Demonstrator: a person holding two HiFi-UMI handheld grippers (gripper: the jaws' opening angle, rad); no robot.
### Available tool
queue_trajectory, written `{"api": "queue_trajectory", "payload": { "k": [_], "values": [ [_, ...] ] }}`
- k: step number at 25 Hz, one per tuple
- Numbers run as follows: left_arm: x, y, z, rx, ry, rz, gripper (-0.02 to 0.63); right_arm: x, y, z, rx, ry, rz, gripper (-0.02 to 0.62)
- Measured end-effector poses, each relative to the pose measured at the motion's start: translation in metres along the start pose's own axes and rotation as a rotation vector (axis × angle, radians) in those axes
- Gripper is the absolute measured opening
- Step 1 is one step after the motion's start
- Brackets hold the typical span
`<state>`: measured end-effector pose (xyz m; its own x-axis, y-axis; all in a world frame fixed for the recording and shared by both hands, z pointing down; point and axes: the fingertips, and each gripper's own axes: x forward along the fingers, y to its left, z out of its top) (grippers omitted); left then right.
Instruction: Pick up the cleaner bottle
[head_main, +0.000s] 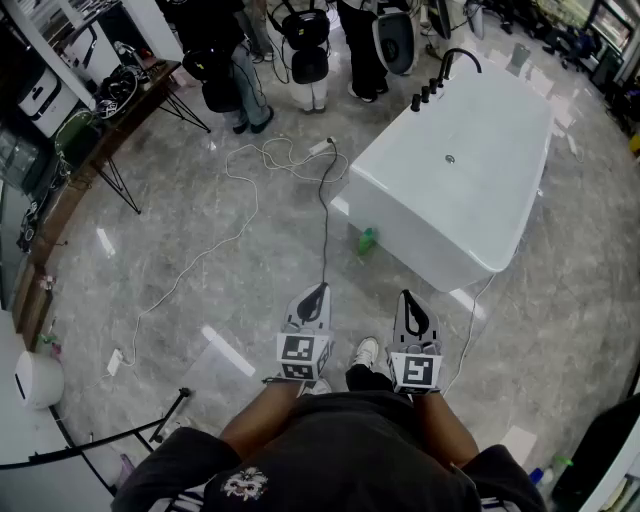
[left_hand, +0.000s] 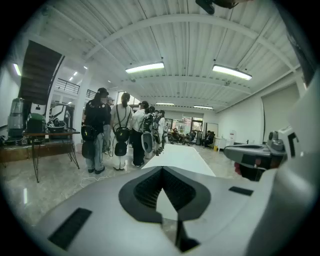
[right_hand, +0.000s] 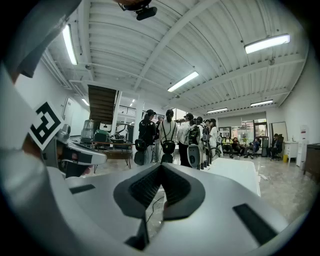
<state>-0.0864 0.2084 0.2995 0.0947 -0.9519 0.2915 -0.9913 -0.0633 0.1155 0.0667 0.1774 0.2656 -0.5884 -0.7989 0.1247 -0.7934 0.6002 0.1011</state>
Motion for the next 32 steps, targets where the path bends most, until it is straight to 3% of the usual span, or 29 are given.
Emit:
{"api": "queue_trajectory", "payload": {
  "k": [6, 17, 24, 32],
  "values": [
    [0.047, -0.009, 0.007, -0.064, 0.010, 0.019, 0.005, 0.027, -0.031, 0.002, 0.017, -0.014, 0.016, 0.015],
    [0.109, -0.018, 0.015, -0.008, 0.043, -0.008, 0.005, 0.068, -0.077, -0.004, 0.029, -0.009, -0.007, 0.015],
    [0.155, -0.007, 0.019, 0.008, 0.047, -0.082, 0.006, 0.101, -0.088, -0.015, 0.034, 0.037, -0.075, 0.015],
    [0.215, 0.043, 0.010, 0.045, 0.070, -0.203, 0.005, 0.155, -0.077, -0.029, 0.058, 0.082, -0.202, 0.015]
  ]
}}
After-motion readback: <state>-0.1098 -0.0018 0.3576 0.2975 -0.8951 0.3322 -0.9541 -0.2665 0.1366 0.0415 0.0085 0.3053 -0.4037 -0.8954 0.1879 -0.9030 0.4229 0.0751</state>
